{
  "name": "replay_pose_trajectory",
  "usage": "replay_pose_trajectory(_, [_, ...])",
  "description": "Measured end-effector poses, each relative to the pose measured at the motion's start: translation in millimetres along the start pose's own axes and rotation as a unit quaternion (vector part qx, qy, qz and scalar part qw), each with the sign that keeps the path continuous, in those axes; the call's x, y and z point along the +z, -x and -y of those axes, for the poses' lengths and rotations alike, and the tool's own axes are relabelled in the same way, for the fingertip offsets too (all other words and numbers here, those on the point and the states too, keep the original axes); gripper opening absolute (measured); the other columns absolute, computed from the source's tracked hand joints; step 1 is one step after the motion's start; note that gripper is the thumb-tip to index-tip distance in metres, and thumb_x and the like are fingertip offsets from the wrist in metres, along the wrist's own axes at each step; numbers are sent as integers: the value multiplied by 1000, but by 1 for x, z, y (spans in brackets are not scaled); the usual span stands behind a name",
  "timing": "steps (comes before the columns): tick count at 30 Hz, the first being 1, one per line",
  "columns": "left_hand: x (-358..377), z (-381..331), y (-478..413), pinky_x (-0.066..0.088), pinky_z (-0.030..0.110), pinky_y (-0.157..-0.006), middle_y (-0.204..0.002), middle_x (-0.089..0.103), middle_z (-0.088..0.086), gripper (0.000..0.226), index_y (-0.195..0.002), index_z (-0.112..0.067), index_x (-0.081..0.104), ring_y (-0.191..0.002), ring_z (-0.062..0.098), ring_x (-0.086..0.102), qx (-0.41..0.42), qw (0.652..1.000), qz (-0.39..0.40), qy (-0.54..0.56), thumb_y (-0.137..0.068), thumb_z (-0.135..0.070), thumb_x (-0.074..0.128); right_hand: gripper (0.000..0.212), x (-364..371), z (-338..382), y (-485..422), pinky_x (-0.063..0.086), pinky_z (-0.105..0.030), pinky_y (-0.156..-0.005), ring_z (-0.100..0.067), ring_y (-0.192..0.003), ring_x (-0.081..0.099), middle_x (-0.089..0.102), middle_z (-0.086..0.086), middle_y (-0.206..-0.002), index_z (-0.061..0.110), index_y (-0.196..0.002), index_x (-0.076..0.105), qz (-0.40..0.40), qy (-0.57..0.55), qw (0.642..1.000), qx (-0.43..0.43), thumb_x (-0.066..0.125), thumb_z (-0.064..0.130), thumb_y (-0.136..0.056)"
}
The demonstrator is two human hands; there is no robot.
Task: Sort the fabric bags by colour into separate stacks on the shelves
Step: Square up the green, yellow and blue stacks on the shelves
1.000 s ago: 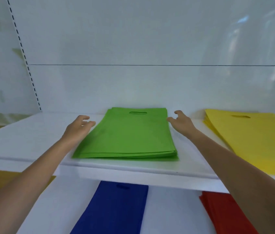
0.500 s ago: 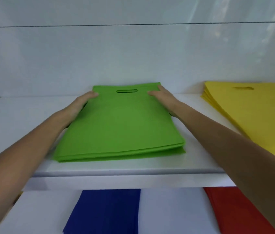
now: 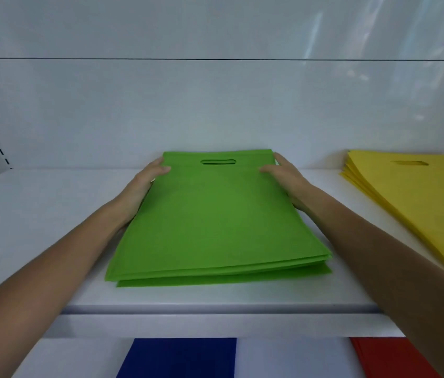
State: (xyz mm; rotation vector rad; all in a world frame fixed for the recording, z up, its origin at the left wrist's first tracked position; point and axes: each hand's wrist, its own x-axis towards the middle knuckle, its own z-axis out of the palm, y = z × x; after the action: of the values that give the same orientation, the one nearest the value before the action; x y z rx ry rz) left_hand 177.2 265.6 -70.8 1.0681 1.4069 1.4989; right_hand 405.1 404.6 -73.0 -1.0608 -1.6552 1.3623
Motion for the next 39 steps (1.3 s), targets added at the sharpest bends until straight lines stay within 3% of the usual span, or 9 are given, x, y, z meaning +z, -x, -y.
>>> replay_pose_trajectory(3, [2,0,-1,49,13,-46,-61,68,-2,42,-72,-20,70,-50,6,63,-5,1000,-13,28,-96,-20,35,56,-10,-2,2,51,-27,-70,-20,-98,55,50,-11,-130,13,-142,31,-8,-153,988,12,53,12,-90])
replay_pose_trajectory(7, [-2,-6,-4,48,22,-56,-60,67,2,29,-77,-20,62,-43,9,61,-5,998,-44,40,-94,-26,40,20,0,-2,1,43,-18,-47,-8,-49,54,51,-2,-69,16,-72,46,-7,-183,983,11,47,7,-89])
replay_pose_trajectory(13, [-19,10,-17,42,39,-103,-129,57,5,83,-129,-17,52,-117,22,55,-17,1000,3,-12,-55,-47,75,26,-3,-4,-2,52,-20,-51,-15,-61,64,64,-6,-77,9,-84,59,31,-197,980,26,36,12,-95])
replay_pose_trajectory(16, [-4,-4,-2,54,16,-67,-86,73,-1,30,-104,-13,63,-75,9,68,-4,1000,-5,25,-84,-31,51,27,-3,-5,0,50,-18,-49,-12,-56,64,63,-5,-75,10,-81,58,38,-204,978,21,34,11,-95])
replay_pose_trajectory(19, [-4,-4,3,47,12,-43,-54,66,-2,50,-62,-19,73,-46,9,62,-4,999,-22,29,-94,-25,36,19,4,-1,3,52,-27,-62,-18,-71,63,63,-6,-86,12,-91,58,29,-158,987,23,39,10,-94])
replay_pose_trajectory(26, [-16,-17,37,34,32,-106,-136,43,0,51,-139,-22,36,-126,19,40,-34,986,-68,-147,-91,-32,51,43,-12,14,22,40,-34,-100,-18,-115,48,45,-4,-132,5,-131,42,-26,8,998,56,51,25,-95])
replay_pose_trajectory(32, [-1,-7,80,45,35,-81,-105,71,2,21,-106,-17,64,-94,12,66,-18,997,5,-73,-93,-20,47,36,3,1,46,52,-32,-79,-23,-89,62,63,-12,-107,5,-116,57,3,-19,998,56,56,27,-87])
replay_pose_trajectory(36, [-14,-21,91,44,25,-82,-129,46,5,70,-127,-23,45,-102,16,56,-42,994,5,-98,-64,-51,62,10,-7,12,64,51,-21,-68,-14,-77,61,64,-8,-93,9,-91,58,27,-53,997,57,50,14,-93])
replay_pose_trajectory(39, [-22,-27,108,36,28,-100,-124,50,-9,128,-140,-39,28,-113,13,52,-66,957,2,-283,-23,-74,66,34,-17,14,96,41,-22,-91,-12,-105,55,55,-1,-118,12,-123,52,49,67,995,49,57,23,-91])
